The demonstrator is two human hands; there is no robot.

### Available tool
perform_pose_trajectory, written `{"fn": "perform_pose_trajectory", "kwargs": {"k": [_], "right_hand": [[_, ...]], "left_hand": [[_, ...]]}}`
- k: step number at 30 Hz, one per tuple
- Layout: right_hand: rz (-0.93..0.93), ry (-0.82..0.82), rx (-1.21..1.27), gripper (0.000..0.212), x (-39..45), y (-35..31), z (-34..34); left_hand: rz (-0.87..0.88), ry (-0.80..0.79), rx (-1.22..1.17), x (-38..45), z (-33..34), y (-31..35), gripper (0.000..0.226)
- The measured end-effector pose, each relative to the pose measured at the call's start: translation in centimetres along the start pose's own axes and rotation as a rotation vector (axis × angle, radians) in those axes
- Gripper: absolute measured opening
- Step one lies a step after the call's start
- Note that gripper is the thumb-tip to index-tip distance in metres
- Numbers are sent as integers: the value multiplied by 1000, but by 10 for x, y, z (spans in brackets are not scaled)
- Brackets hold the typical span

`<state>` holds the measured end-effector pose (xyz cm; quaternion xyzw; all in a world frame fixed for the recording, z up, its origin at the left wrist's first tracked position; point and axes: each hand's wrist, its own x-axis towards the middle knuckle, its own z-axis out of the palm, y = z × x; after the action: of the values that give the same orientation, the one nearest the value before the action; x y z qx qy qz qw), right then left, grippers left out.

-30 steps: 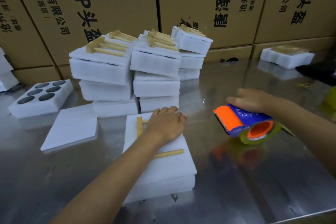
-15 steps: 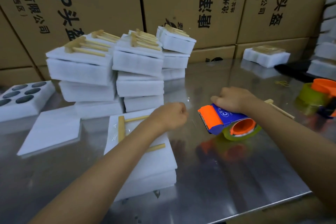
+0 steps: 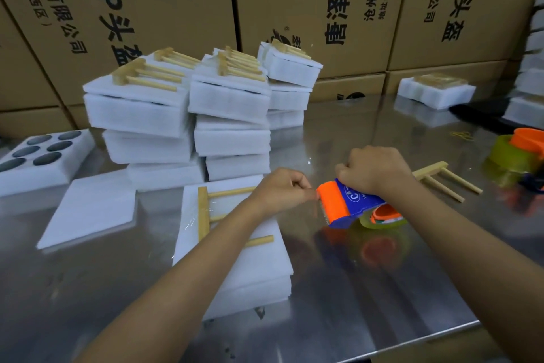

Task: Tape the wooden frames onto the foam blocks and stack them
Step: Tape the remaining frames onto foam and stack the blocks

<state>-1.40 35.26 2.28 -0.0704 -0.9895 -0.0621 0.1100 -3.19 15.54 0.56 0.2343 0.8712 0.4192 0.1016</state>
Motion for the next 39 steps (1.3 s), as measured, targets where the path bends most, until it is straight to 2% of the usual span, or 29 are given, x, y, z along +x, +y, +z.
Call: {"fn": "perform_pose_trajectory", "kwargs": {"k": [6, 11, 15, 19, 23, 25, 27, 29, 30, 32, 34, 36, 39], "right_hand": [[19, 10, -104, 35, -1, -24, 2], [125, 34, -84, 32, 0, -30, 2], [215, 163, -41, 28, 2, -32, 5], [340, 295, 46, 38, -15, -33, 26], [366, 261, 172, 34, -31, -38, 43], [407, 311, 215, 36, -36, -39, 34], [328, 460, 313, 29, -48, -45, 22], [237, 529, 601, 17, -61, -54, 13], [246, 459, 820, 13, -65, -59, 9], [359, 155, 1278, 12, -67, -68, -2], [449, -111, 1551, 17, -67, -72, -8], [457, -204, 1711, 22, -66, -73, -7], [470, -246, 1901, 22, -68, -75, -2]], "left_hand": [[39, -32, 117, -2, 2, -4, 11], [50, -74, -141, -3, -3, 1, 8], [18, -46, -191, 0, -6, 3, 13], [-9, -72, -276, -1, -10, 8, 22], [26, -95, -370, -5, -16, 5, 29], [39, -110, -388, -5, -18, 3, 36], [43, -115, -411, -4, -18, 1, 39], [37, -109, -440, -3, -19, 0, 37], [27, -107, -435, -3, -20, 0, 37], [25, -110, -399, -3, -21, 0, 39], [27, -121, -388, -4, -22, 2, 38], [19, -121, -394, -5, -23, 3, 38], [-4, -106, -420, -5, -24, 3, 35]]}}
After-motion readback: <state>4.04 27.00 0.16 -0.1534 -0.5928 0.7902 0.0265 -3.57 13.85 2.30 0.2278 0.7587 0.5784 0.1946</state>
